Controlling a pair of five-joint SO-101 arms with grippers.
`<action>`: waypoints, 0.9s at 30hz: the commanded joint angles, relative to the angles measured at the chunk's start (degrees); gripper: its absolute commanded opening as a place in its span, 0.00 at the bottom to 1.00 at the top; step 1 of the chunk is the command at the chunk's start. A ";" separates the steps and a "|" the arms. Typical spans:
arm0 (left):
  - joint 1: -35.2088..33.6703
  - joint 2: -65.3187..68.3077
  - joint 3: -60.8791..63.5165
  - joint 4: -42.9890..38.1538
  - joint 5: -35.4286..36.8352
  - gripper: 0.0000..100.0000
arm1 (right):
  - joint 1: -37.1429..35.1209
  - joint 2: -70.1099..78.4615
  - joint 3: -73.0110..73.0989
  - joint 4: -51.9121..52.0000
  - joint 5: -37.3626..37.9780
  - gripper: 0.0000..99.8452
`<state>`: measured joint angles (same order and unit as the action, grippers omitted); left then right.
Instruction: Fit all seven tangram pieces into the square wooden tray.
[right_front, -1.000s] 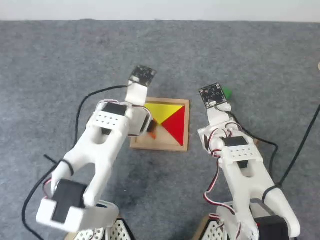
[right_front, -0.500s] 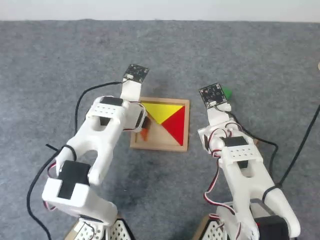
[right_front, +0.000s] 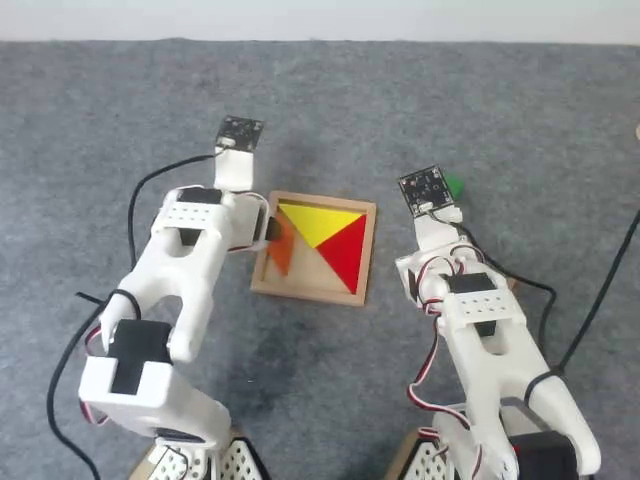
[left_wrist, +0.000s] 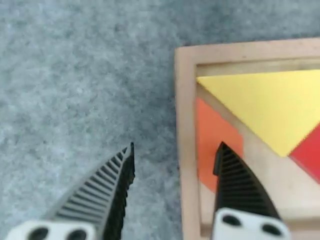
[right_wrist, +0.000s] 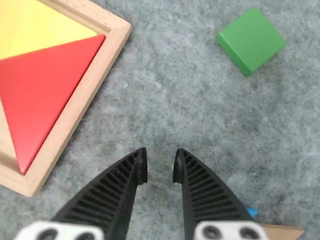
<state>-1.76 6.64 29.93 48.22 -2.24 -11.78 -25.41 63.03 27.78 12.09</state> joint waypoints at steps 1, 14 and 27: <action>-0.44 -0.97 -2.59 1.14 0.53 0.25 | 0.40 -2.24 -0.44 -1.01 0.62 0.10; -0.35 -18.29 7.25 17.23 -3.69 0.25 | 0.40 -2.24 -0.44 -1.01 0.88 0.10; -0.79 2.81 -2.77 11.96 -3.60 0.25 | 0.40 -2.24 -0.44 -0.92 0.88 0.10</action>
<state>-2.37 6.99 31.87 61.14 -5.32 -11.78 -25.41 63.03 27.78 12.09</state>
